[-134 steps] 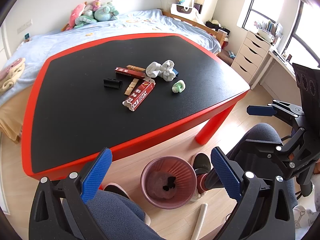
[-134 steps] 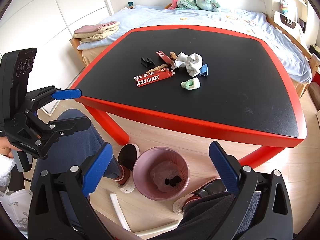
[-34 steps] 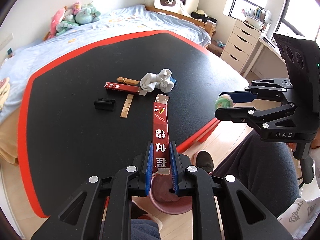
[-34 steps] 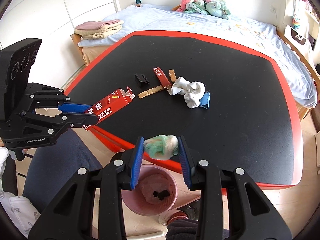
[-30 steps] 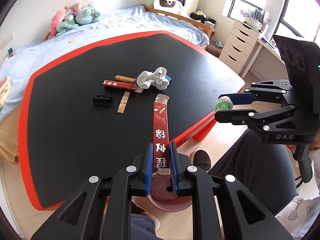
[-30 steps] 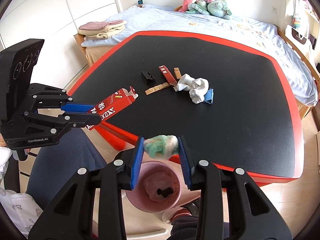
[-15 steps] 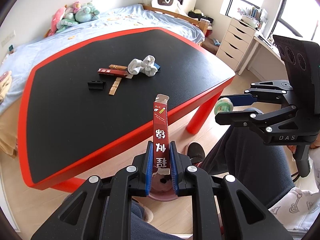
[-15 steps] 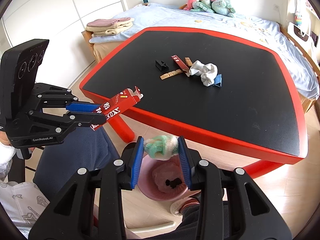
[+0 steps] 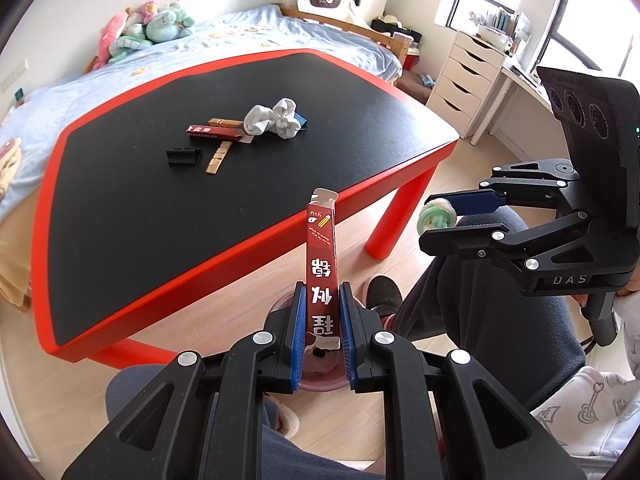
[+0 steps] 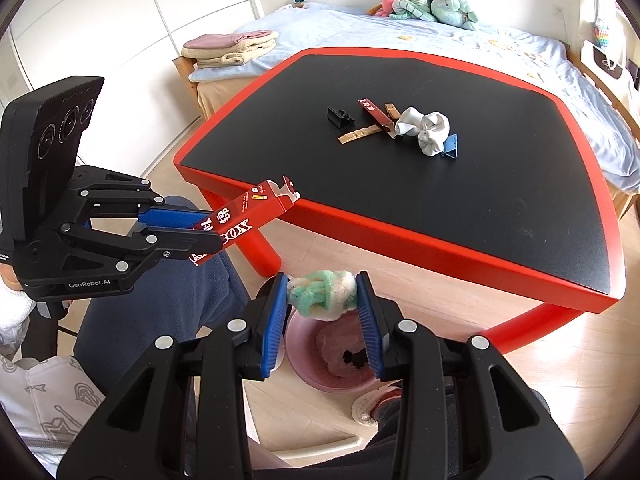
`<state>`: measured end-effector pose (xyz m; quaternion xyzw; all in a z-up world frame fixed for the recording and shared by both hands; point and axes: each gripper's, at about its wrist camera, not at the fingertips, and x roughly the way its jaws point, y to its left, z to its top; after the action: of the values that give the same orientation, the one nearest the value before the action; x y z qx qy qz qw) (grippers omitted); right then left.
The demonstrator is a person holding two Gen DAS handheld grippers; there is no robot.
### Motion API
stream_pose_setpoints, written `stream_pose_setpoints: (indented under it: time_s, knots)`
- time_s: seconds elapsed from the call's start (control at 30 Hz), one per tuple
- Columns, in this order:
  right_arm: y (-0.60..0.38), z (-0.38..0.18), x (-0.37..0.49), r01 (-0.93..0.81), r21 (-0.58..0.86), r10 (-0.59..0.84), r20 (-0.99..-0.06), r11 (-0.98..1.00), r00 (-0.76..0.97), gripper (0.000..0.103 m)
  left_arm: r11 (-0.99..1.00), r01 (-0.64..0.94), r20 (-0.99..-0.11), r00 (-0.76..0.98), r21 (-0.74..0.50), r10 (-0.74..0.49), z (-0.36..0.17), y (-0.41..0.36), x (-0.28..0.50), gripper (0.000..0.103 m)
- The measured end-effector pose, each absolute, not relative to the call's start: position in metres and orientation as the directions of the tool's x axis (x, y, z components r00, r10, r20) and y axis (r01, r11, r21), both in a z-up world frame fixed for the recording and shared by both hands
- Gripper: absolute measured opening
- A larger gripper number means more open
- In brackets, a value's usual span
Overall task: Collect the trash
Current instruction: 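Carry the red carton in the left gripper over the wastebasket and release it, then return both tools over the table toward the white tissue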
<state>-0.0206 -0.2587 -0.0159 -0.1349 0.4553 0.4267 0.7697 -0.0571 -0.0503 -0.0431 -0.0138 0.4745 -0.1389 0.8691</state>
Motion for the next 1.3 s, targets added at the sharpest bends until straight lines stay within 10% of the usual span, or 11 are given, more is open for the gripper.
stream_pose_setpoints:
  time_s: [0.2, 0.27, 0.47, 1.3]
  knots:
    - [-0.260, -0.016, -0.022, -0.782, 0.185, 0.538, -0.814, 0.595, 0.218, 0.037, 0.958, 0.240, -0.823, 0.504, -0.159, -0.263, -0.045, -0.053, -0.059, 0.018]
    - [-0.260, -0.017, -0.022, -0.780, 0.186, 0.537, -0.815, 0.597, 0.217, 0.063, 0.958, 0.239, -0.824, 0.503, -0.160, -0.263, -0.046, -0.053, -0.058, 0.022]
    - [-0.264, -0.020, -0.021, -0.769, 0.173, 0.525, -0.818, 0.616, 0.236, 0.091, 0.973, 0.189, -0.809, 0.547, -0.132, -0.216, -0.043, -0.046, -0.060, 0.091]
    - [-0.266, -0.020, -0.005, -0.736, 0.179, 0.511, -0.821, 0.653, 0.254, 0.096, 0.983, 0.131, -0.807, 0.563, -0.125, -0.178, -0.038, -0.032, -0.049, 0.095]
